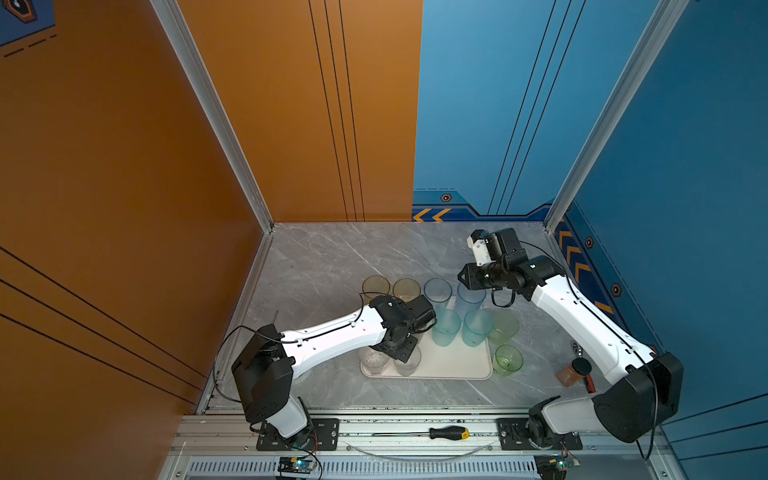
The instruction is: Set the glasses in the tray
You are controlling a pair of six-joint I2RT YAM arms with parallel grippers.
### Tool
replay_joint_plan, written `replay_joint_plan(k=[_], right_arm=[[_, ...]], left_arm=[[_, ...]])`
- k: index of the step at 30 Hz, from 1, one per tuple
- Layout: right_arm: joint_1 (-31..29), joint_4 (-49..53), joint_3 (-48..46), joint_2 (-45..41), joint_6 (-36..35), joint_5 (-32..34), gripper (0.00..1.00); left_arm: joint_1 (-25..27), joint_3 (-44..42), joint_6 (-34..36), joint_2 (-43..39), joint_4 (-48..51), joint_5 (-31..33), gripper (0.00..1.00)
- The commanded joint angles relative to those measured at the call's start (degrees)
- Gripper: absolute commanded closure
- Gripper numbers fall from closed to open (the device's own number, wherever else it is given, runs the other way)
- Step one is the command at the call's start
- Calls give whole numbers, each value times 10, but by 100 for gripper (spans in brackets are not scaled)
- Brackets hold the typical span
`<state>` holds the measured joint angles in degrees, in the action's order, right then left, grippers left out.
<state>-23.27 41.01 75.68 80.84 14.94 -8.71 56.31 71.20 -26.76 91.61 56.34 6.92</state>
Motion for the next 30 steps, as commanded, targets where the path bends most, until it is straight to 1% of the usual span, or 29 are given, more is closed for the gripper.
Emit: replay_joint_plan(k=[1,18,30], right_arm=[[-3,16,14,5,4,14,69],[-6,16,10,-2,4,15,69],[-7,17,10,-6,4,17,69]], left_arm=[[-2,-3,2,-8,7,6,87],[13,17,2,-22,8,30,81],[16,16,1,-44,7,48,81]])
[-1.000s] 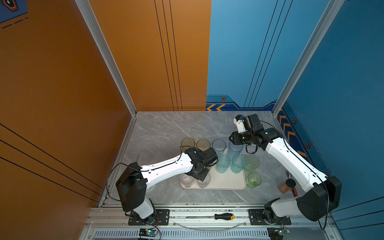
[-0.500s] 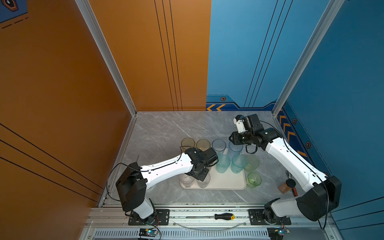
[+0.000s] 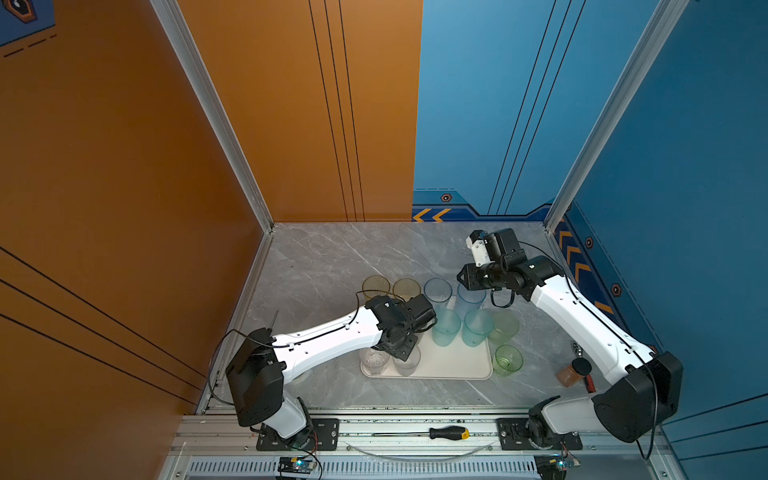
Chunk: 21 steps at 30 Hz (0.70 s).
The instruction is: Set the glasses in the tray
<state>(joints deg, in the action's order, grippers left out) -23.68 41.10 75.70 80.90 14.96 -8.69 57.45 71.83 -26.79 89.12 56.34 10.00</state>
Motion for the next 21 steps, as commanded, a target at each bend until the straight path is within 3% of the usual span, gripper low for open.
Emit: replay_joint_plan(k=[1,21], right_arm=[[-3,17,10,-7,4,17,69],[-1,38,2,-15,0,34,69]], left_arm=[[5,9,2,-21,7,18,81],[55,-1,36,-95,-32,28,84]])
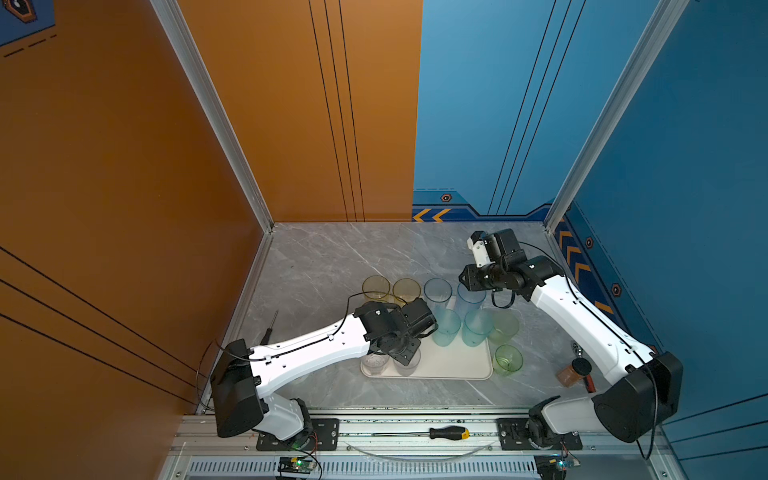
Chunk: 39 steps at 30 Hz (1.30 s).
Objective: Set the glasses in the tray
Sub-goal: 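Open and withdraw the left gripper while the right moves to the green glass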
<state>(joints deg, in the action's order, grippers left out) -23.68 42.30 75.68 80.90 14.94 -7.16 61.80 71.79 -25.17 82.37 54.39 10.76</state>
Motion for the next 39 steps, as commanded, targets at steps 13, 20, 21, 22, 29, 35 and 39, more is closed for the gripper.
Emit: replay_joint_plan(k=[13,20,21,22,29,35,39], right_arm=[[44,93,-15,-77,13,54,69],[100,162,-44,-109,53,87,69],[110,167,-55,-115,60,90,69],[121,169,-65,-123,68,91,69],[170,197,-150,-192,123,63,73],[176,226,-200,-249,160,58,78],[180,208,-223,-256,176,48,79]], left_arm=[[-131,71,35,-128,-72,93,83],[-306,-2,36,-182,-169,29,82],[-328,-13,36,-183,-180,13,82],[-349,-23,36,-182,-191,0,82],[-426,-64,50,-156,-241,-68,82],[-453,-62,62,-111,-275,-122,83],[-458,-54,68,-79,-289,-143,83]])
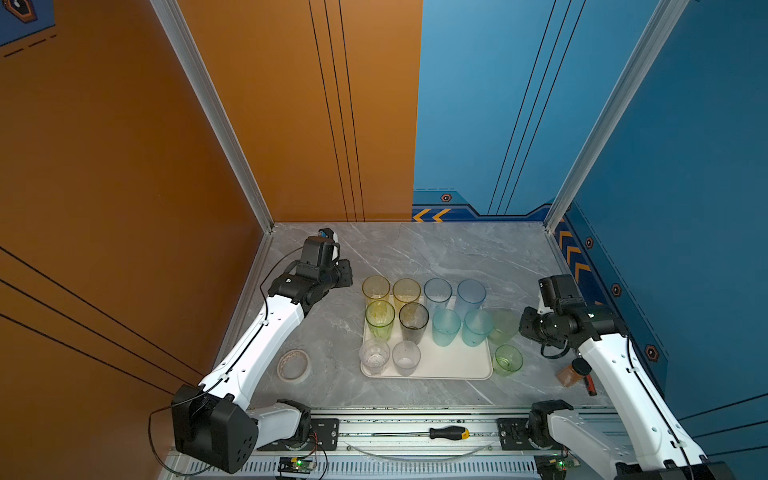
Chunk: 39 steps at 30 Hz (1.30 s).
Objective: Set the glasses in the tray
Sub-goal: 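Open and withdraw the left gripper while the right moves to the green glass, then lower the right gripper around the green glass near the brown box and close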
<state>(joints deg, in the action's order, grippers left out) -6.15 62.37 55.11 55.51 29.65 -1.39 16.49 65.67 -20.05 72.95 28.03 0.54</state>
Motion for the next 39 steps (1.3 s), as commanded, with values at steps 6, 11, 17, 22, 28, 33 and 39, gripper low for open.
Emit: replay_joint_plan(k=[6,11,17,22,28,33,39], right_arm=[[10,29,-22,2,34,-11,82],[9,58,-53,-27,53,-27,82],[6,74,-90,-50,71,-41,82],[4,75,-112,-50,75,-38,82],[6,71,-128,-41,74,-29,82],[11,65,-128,-38,69,-31,82],[11,54,-137,-32,72,-36,82]], left_arm=[[-10,24,31,41,-25,-59,83],[-19,31,42,56,-25,-68,83],[-23,31,42,65,-27,-79,84],[-25,31,43,66,-27,-82,84],[-29,32,45,69,-27,-88,84],[-30,35,44,75,-27,-92,84],[-31,36,45,80,-27,-98,84]])
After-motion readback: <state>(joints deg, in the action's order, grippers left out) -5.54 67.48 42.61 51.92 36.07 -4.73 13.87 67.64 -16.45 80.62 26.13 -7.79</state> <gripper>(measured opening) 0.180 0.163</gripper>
